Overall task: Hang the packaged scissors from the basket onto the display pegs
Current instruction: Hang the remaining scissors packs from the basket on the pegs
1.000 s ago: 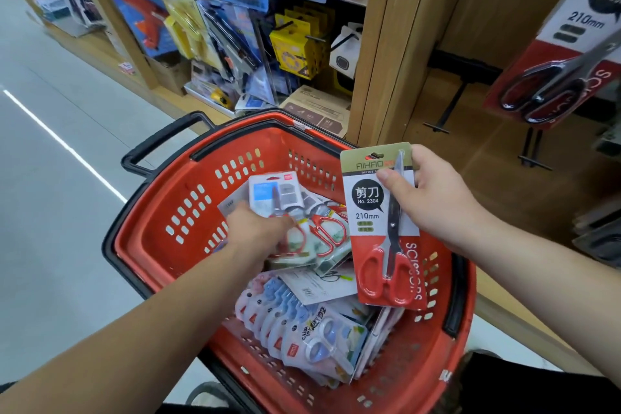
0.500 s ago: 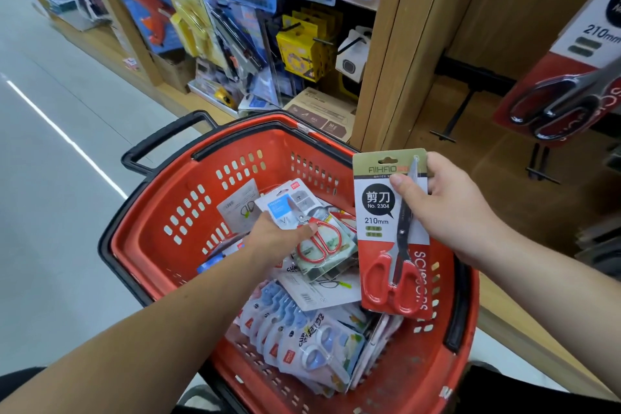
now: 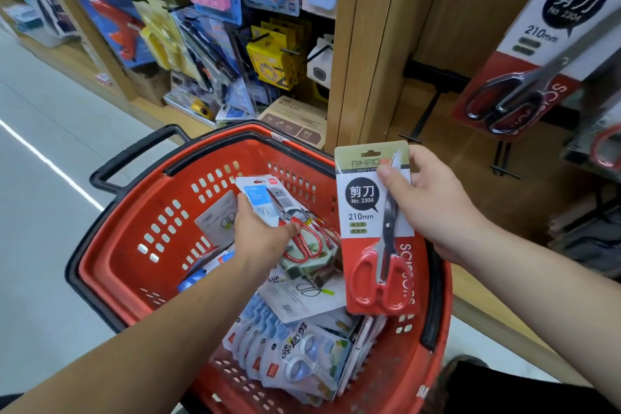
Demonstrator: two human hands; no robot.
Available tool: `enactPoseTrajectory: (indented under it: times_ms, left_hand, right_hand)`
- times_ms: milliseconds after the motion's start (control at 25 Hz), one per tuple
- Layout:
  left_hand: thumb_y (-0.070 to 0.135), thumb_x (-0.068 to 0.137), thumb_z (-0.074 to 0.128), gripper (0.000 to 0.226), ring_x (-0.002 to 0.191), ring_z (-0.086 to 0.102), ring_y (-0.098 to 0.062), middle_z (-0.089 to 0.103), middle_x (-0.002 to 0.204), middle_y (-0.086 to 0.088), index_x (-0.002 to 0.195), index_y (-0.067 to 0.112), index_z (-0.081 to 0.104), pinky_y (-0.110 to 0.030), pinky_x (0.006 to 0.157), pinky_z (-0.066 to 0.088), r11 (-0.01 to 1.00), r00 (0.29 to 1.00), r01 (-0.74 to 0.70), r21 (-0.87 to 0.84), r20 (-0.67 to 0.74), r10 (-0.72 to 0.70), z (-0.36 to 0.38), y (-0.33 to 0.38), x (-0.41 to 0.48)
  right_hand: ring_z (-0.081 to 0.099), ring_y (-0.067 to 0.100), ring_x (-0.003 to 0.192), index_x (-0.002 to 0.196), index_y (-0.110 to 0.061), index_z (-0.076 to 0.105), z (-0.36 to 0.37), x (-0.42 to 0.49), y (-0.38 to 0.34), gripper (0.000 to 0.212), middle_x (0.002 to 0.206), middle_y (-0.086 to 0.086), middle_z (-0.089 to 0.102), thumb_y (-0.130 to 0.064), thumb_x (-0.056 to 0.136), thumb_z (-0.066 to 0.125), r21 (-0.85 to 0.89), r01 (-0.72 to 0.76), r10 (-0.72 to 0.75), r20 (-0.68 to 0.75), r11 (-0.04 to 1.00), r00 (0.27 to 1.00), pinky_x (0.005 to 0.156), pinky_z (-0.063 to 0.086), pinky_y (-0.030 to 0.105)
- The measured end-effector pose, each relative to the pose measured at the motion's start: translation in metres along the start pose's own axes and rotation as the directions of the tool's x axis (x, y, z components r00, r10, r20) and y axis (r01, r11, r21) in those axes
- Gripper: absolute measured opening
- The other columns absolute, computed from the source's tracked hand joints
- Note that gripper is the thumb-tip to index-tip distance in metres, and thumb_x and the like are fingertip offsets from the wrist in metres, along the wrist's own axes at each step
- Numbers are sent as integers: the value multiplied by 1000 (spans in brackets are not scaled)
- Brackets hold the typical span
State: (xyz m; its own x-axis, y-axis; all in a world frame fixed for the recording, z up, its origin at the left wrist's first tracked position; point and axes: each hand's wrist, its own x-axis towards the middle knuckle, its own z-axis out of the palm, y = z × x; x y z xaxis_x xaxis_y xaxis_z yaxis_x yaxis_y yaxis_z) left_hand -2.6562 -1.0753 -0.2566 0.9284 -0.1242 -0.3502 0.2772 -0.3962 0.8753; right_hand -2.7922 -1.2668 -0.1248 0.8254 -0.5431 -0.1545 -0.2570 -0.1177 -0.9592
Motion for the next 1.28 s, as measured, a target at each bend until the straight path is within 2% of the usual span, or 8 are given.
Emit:
enactPoseTrajectory:
  times_ms: [120, 400, 560, 720, 840, 960, 1080, 1280]
  left_hand:
    - [2, 82, 88, 98, 110, 74, -21, 70, 130, 4, 154, 37, 31, -35, 71, 67, 982, 997, 0, -189, 82, 16, -5, 6, -14]
    - [2, 92, 78, 41, 93, 80, -20, 81, 111, 1, 120, 29, 66, -41, 78, 66, 985, 987, -2, -174, 155, 30, -41, 21, -40]
    - [8, 100, 70, 29, 92, 80, -29, 82, 103, -4, 124, 24, 67, -53, 86, 65, 950, 988, 49, -309, 153, -1, -58, 34, -41]
    - [17, 103, 67, 32, 90, 81, -23, 82, 103, 0, 134, 24, 62, -48, 82, 66, 943, 982, -10, -332, 173, 72, -61, 42, -51]
    - [19, 100, 72, 30, 83, 77, 0, 79, 97, 13, 125, 33, 62, -31, 71, 66, 947, 977, -157, -280, 93, 190, -67, 62, -59]
    - [23, 97, 76, 37, 98, 78, -10, 78, 110, 12, 126, 42, 61, -44, 84, 66, 924, 942, -302, -236, 75, 327, -77, 92, -70]
    - [21, 98, 76, 53, 105, 75, -4, 75, 120, 14, 142, 40, 54, -28, 84, 64, 855, 849, -490, -173, 128, 512, -79, 113, -91]
    - [20, 100, 71, 75, 137, 51, 5, 55, 148, 27, 160, 43, 32, -29, 115, 48, 763, 740, -635, -122, 187, 646, -64, 129, -116]
  right_hand:
    - [80, 19, 88, 119, -28, 59, 0, -3, -2, 12, 104, 2, 81, -31, 107, 57, 58, -9, 9, -5, 998, 1000, 75, 66, 43]
    - [80, 21, 88, 117, -28, 61, 5, -17, -17, 13, 100, -1, 82, -34, 106, 59, 81, 0, 1, -7, 997, 1000, 84, 64, 51]
    - [80, 22, 87, 119, -26, 59, 9, -20, -22, 17, 98, -2, 81, -37, 106, 58, 78, -9, 11, -21, 997, 1000, 82, 65, 52]
    - [80, 21, 84, 115, -23, 57, 16, -17, -21, 17, 93, -2, 82, -38, 107, 56, 111, -39, 47, -75, 993, 996, 83, 65, 53]
    - [80, 21, 85, 118, -25, 58, 19, -16, -24, 17, 97, -2, 82, -38, 107, 55, 77, -51, 55, -45, 996, 997, 83, 65, 51]
    - [80, 15, 86, 141, -29, 50, 17, -23, -31, 35, 108, -1, 79, -35, 107, 57, 68, -22, 26, -64, 997, 998, 74, 67, 43]
    - [79, 12, 87, 161, -49, 24, 10, -34, -42, 68, 114, -4, 73, -29, 106, 59, 70, 59, -49, -143, 996, 988, 64, 66, 35]
    - [77, 8, 94, 160, -42, 34, 0, -43, -48, 57, 133, -6, 67, -32, 108, 56, 88, 106, -80, -258, 991, 963, 68, 67, 34]
